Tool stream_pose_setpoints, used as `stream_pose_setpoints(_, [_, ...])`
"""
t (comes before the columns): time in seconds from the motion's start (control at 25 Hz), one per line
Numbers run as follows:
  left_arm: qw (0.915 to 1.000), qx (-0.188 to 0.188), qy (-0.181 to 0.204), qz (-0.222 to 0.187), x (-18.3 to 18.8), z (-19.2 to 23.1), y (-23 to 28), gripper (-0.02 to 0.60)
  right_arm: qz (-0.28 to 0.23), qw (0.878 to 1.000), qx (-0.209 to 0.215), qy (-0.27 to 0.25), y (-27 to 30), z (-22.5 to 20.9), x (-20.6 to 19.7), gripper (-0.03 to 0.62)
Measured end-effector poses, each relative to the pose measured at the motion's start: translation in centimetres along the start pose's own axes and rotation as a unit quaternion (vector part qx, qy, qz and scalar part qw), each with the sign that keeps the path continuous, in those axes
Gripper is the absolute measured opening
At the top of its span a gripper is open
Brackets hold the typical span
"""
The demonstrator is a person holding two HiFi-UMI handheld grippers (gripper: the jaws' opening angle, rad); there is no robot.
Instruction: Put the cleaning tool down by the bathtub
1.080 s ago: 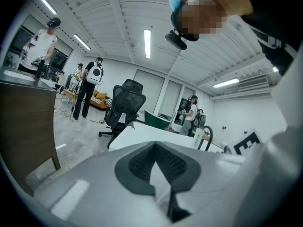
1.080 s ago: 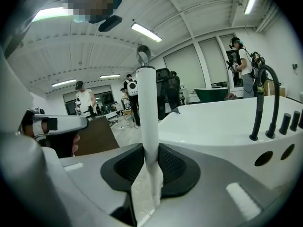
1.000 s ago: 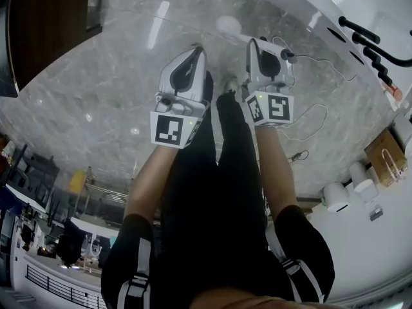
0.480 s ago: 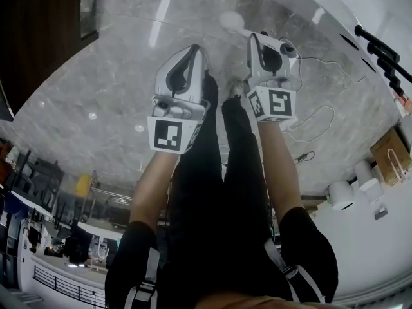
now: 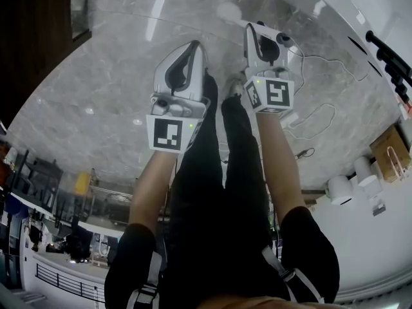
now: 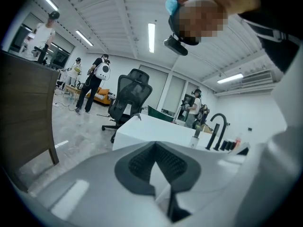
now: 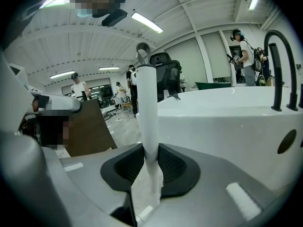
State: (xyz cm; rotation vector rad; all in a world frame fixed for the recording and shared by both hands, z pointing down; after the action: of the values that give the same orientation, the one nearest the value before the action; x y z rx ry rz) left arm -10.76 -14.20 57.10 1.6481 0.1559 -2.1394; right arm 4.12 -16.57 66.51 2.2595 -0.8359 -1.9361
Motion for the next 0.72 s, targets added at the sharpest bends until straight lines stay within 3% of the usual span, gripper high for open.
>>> stream_pose_setpoints(0.72, [0.9999, -0.007, -0.006, 0.004, -3.7, 2.3, 2.6, 0.008, 0.031, 0.999, 0.003, -0.012, 3.8, -1.4, -7.3, 0.094])
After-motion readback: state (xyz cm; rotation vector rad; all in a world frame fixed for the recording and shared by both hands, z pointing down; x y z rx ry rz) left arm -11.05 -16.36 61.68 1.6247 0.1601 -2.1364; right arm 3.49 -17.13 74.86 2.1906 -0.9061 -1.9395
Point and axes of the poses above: the fingertips, and each gripper's own axes: y forward along the fingers, z to its left, x out of its top, the point moved 3 cm from there along -y, backward along the fingers, and after that the axes turned 7 degrees about -z, right-handed, at the moved point
